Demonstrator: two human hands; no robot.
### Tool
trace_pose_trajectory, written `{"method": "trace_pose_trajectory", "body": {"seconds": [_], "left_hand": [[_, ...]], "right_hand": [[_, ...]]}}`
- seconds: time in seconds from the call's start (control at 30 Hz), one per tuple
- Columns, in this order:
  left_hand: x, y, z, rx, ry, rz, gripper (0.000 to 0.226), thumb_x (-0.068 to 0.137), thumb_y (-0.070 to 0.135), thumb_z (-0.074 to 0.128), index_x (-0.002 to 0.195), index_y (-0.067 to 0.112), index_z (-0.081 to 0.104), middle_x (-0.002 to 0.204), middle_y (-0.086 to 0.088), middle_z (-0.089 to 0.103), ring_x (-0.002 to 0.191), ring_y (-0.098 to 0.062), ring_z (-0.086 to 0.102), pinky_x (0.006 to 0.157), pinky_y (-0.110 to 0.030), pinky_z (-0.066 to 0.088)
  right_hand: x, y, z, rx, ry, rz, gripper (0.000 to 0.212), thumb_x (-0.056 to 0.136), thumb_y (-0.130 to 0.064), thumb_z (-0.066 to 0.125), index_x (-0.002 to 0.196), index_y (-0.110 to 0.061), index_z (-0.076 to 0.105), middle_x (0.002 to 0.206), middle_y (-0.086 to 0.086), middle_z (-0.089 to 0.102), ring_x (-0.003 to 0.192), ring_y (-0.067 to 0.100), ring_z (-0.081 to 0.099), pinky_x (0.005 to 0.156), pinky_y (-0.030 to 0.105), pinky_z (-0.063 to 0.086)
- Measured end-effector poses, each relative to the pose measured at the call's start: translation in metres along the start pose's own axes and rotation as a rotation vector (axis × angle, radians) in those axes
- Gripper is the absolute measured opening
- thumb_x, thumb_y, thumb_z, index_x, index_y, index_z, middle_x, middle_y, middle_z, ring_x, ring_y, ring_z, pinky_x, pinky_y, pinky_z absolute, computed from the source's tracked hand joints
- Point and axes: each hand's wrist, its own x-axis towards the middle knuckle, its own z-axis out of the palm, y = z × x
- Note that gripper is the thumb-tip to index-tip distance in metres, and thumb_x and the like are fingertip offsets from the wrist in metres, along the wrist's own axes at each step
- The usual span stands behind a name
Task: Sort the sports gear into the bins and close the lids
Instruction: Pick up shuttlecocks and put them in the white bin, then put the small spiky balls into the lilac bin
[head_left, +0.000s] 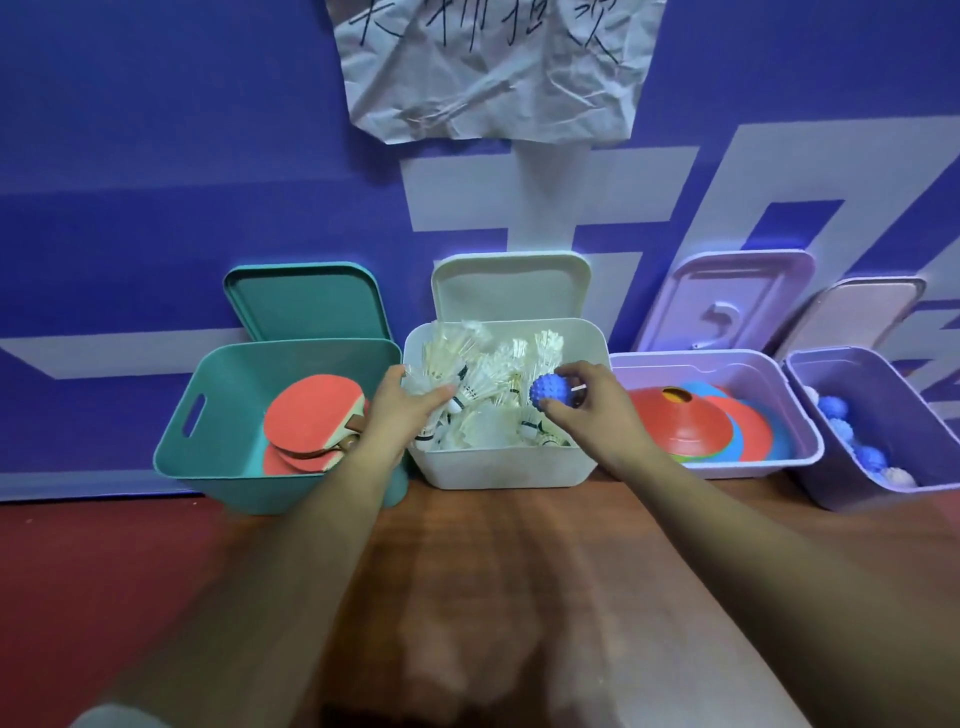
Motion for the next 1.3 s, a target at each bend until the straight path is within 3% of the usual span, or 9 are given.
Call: {"method": "trace_pose_trajectory", "body": {"seconds": [0.13,0.3,0.47,0.53,0.63,0.9,1.03,1.23,1.3], "left_hand": [[0.029,-0.011,0.019,0.353,0.049,-0.076,0.077,0.077,0.046,0.077,0.135,0.011,0.040,0.126,-0.005,0.054,0.118,-0.028,0.052,0.092,-0.034,0.042],[0.036,-0.028,0.042,0.484,-0.074,0.024,0.094,0.088,0.041,0.066,0.155,0.023,0.002,0.154,-0.019,0.020,0.142,-0.032,0.026,0.114,-0.042,0.026],[0.018,-0.014,0.051,0.655,0.132,0.279,0.052,0.093,0.031,0.057,0.138,0.009,0.043,0.145,-0.017,0.038,0.136,-0.034,0.036,0.112,-0.041,0.033],[0.007,0.007,0.065,0.508,0.020,0.284,0.030,0.093,0.024,0.056,0.122,0.015,0.056,0.126,-0.007,0.056,0.116,-0.021,0.055,0.099,-0.033,0.043],[-0.012,0.044,0.102,0.153,-0.170,0.158,0.012,0.093,0.022,0.057,0.104,0.023,0.063,0.103,-0.001,0.068,0.092,-0.011,0.068,0.089,-0.031,0.053],[-0.075,0.087,0.273,-0.096,-0.503,0.115,0.024,0.093,0.004,0.060,0.116,0.013,0.062,0.098,-0.008,0.069,0.077,-0.014,0.067,0.076,-0.025,0.055],[-0.098,0.099,0.392,-0.020,-0.551,0.148,0.027,0.088,-0.003,0.063,0.110,0.013,0.061,0.094,-0.006,0.066,0.072,-0.008,0.063,0.076,-0.028,0.052],[-0.121,0.102,0.536,0.127,-0.484,0.209,0.028,0.083,0.000,0.067,0.106,0.014,0.061,0.098,-0.002,0.066,0.079,-0.009,0.059,0.079,-0.020,0.050],[-0.122,0.096,0.567,0.228,-0.473,0.232,0.031,0.081,0.002,0.066,0.109,0.014,0.062,0.105,-0.004,0.067,0.083,-0.016,0.063,0.085,-0.030,0.053]], "right_hand": [[0.023,0.003,0.010,0.045,-0.014,0.021,0.043,0.082,-0.024,0.074,0.121,-0.015,0.059,0.116,0.005,0.054,0.080,0.008,0.062,0.062,0.005,0.045],[0.042,0.008,0.005,0.082,0.001,0.032,0.041,0.081,-0.026,0.075,0.119,-0.017,0.060,0.116,0.004,0.056,0.083,0.008,0.063,0.063,0.003,0.043],[0.045,0.021,-0.016,0.108,-0.011,0.033,0.041,0.078,-0.031,0.076,0.114,-0.021,0.062,0.112,0.001,0.060,0.079,0.007,0.064,0.071,0.016,0.050],[0.043,0.024,-0.032,0.142,-0.024,0.035,0.039,0.077,-0.030,0.076,0.113,-0.022,0.062,0.112,0.001,0.060,0.077,0.006,0.064,0.072,0.020,0.052],[0.040,0.035,-0.064,0.172,-0.041,0.025,0.039,0.079,-0.024,0.077,0.114,-0.019,0.062,0.107,0.000,0.061,0.068,-0.004,0.059,0.062,0.007,0.045],[0.012,0.130,-0.192,0.247,-0.125,0.031,0.035,0.079,-0.013,0.076,0.104,-0.016,0.051,0.103,-0.003,0.063,0.079,0.009,0.065,0.077,0.034,0.053],[0.001,0.203,-0.278,0.239,-0.062,0.095,0.028,0.081,-0.008,0.076,0.101,-0.013,0.056,0.098,-0.001,0.065,0.079,0.003,0.063,0.075,0.020,0.052],[0.002,0.304,-0.353,0.090,0.037,0.236,0.032,0.082,-0.008,0.072,0.108,-0.018,0.056,0.110,-0.002,0.062,0.081,0.005,0.062,0.078,0.026,0.051],[0.006,0.330,-0.361,0.004,0.038,0.267,0.035,0.081,-0.008,0.071,0.113,-0.015,0.057,0.112,-0.003,0.063,0.086,0.009,0.062,0.084,0.027,0.049]]}}
